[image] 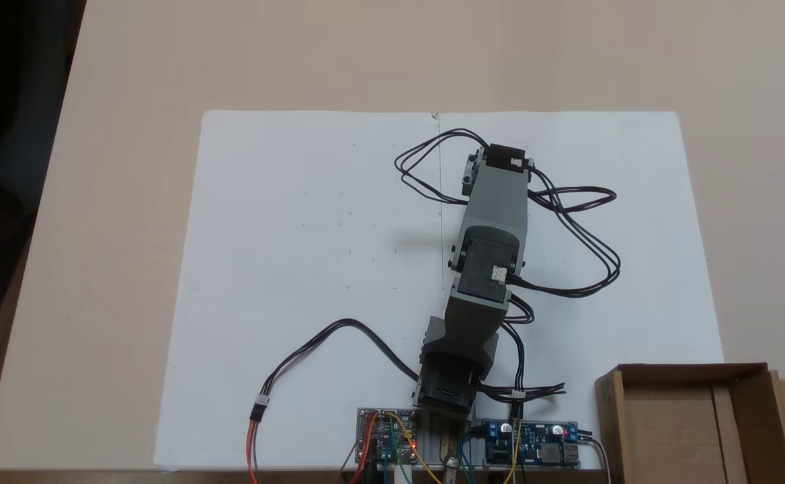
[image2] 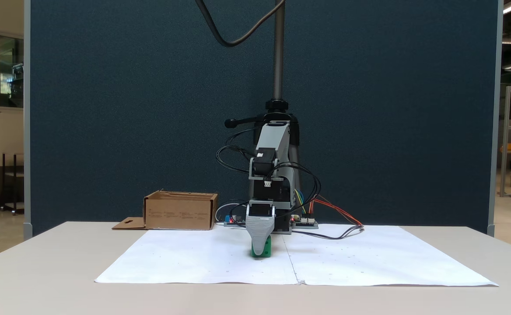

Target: Grasp a green dice and put it in the bin.

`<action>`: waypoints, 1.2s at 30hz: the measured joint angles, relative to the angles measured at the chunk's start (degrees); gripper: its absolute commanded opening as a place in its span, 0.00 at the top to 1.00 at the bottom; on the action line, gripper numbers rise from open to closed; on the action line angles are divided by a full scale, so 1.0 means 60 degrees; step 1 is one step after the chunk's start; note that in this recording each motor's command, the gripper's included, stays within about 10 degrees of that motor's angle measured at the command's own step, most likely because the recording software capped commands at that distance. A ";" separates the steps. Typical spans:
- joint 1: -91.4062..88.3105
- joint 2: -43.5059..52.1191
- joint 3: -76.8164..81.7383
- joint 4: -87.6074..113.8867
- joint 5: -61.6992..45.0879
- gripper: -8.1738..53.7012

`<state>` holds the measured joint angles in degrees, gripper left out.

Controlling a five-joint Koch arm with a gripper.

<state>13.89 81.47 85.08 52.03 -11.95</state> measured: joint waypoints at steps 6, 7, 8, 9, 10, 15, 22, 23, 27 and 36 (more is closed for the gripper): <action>0.0000 0.0000 0.0088 -0.0015 0.0000 0.37; 0.0000 0.0000 0.0088 -0.0015 0.0000 0.40; 0.0000 0.0029 0.0132 -0.0015 0.0000 0.43; 0.0000 0.0044 0.0220 -0.0015 0.0000 0.47; 0.0000 0.0044 0.0220 -0.0015 0.0000 0.53; 0.0059 0.0044 0.0220 -0.0029 0.0000 0.68; 0.0059 0.0044 0.0073 0.0601 0.0000 0.68; 0.0088 0.0059 -0.0088 0.1025 0.0059 0.68; 0.0132 0.0059 -0.2534 0.3179 0.0703 0.68; 0.0220 0.0278 -0.7251 0.7148 0.1479 0.68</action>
<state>15.21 83.14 41.57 94.92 -3.08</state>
